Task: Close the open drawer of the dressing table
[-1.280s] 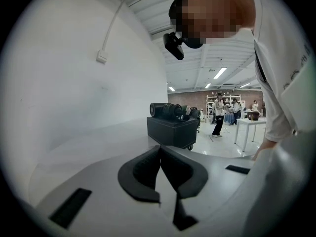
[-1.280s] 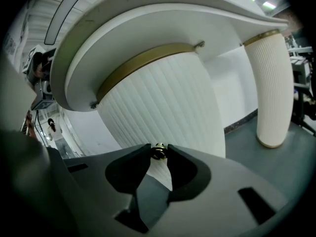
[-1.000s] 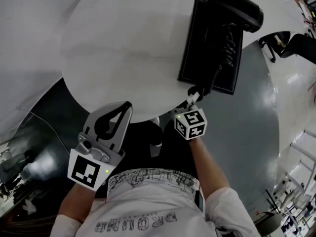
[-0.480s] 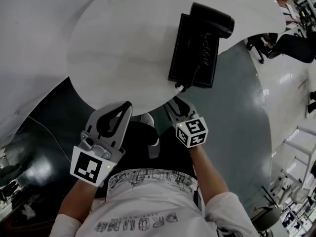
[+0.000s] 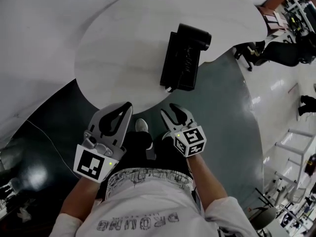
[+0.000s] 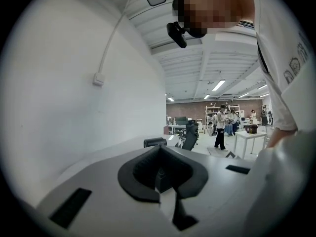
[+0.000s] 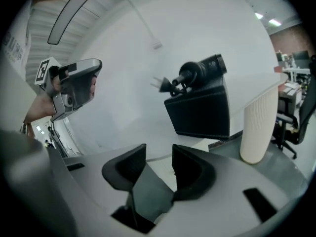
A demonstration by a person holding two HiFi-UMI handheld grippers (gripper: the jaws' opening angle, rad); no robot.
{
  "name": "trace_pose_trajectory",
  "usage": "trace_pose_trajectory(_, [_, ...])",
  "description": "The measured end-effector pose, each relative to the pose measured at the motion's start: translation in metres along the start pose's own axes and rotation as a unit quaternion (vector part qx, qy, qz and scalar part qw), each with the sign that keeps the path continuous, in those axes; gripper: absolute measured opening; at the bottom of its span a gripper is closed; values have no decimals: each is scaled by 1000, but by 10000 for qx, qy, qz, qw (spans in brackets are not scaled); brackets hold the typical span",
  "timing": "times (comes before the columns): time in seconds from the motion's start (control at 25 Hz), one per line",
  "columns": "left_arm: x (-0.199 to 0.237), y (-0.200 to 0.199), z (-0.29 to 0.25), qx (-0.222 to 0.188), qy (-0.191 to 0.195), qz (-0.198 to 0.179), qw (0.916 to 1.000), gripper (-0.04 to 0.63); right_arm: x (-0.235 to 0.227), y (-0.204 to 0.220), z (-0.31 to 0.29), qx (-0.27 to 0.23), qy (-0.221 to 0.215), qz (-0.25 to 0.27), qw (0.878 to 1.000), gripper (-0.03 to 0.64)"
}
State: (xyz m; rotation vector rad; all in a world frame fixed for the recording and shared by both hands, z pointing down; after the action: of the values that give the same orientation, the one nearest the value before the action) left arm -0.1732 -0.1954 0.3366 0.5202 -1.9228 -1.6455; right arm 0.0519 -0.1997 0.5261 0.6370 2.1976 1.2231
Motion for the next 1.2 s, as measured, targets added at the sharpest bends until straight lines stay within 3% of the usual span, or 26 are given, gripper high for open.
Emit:
trace_pose_trajectory(0.68, [-24, -77, 18, -459, 52, -88, 9989, 21, 43, -118, 81, -776, 13, 450, 9960, 150])
trace_pose_trajectory(1.2, [-32, -102, 17, -756, 114, -84, 9970, 21, 56, -174, 120, -1292, 31, 755, 9887, 137])
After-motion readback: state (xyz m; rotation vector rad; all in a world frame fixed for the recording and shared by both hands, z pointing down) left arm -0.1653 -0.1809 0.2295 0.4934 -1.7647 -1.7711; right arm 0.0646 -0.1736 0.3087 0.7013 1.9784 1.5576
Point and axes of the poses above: the fingertips, and each gripper's own axes: z backward along the fingers, x to its left, y out of its underside, the point moved 10 cm from there along z, backward along the fingers, and after that the axes turned 8 degrees about z, right-handed, at the moved point
